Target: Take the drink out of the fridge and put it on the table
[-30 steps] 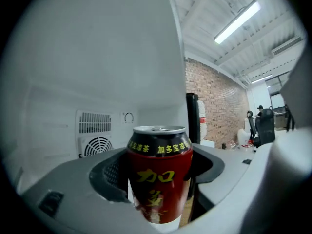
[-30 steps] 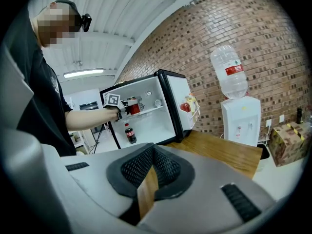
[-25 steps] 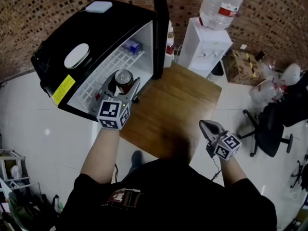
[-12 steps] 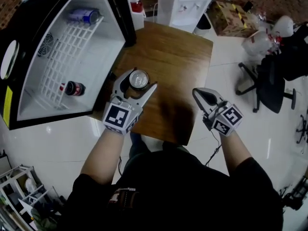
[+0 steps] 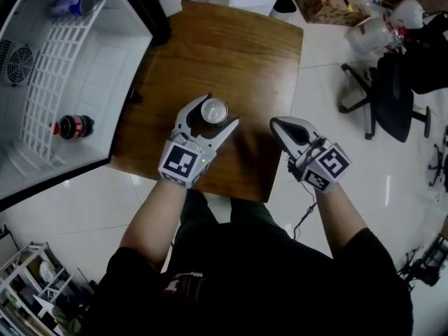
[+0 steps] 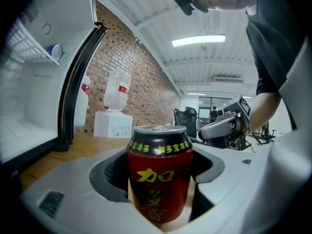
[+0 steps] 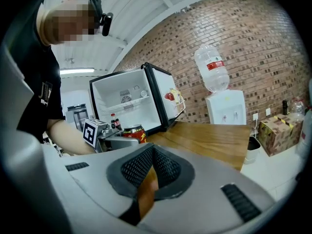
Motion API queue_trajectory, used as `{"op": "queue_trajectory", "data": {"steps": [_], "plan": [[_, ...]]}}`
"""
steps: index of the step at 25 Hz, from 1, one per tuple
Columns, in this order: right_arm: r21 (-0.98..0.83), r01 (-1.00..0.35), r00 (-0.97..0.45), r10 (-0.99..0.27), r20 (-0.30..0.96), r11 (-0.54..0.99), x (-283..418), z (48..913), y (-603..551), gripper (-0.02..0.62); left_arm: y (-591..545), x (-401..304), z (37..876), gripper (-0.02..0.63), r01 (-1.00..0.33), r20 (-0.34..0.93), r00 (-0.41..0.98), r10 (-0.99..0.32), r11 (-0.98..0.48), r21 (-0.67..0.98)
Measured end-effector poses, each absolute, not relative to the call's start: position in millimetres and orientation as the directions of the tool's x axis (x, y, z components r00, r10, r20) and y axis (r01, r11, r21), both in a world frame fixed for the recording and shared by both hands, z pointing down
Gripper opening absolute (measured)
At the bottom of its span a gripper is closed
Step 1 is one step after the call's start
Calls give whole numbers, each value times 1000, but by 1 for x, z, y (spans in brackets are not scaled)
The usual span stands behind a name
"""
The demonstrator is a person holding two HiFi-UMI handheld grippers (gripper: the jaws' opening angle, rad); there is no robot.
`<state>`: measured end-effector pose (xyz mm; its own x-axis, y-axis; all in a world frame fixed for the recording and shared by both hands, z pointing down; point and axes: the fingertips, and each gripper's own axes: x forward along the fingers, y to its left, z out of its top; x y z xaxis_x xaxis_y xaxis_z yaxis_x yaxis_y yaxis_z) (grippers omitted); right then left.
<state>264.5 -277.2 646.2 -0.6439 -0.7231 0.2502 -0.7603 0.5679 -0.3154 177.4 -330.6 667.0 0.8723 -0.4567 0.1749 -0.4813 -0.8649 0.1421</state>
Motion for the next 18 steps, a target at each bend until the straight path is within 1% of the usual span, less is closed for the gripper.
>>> {"op": "queue_trajectory", "data": {"steps": [7, 13, 15, 17, 18], "plan": [[-326, -760, -643, -723, 252, 562, 266, 665, -278, 15, -340, 177, 697, 327, -501, 186, 861, -473, -853, 149], [-334, -754, -650, -713, 261, 566, 265, 676, -276, 15, -336, 179, 704, 333, -461, 160, 882, -443, -882, 96], [-337, -751, -654, -710, 262, 568, 263, 677, -275, 15, -331, 179, 710, 341, -447, 183, 887, -425, -888, 107], [-341, -748, -658, -705, 266, 569, 263, 675, -271, 15, -327, 180, 718, 374, -439, 229, 885, -405, -890, 123], [-342, -745, -662, -700, 268, 573, 263, 672, -268, 15, -325, 180, 719, 443, -438, 243, 884, -400, -890, 128]]}}
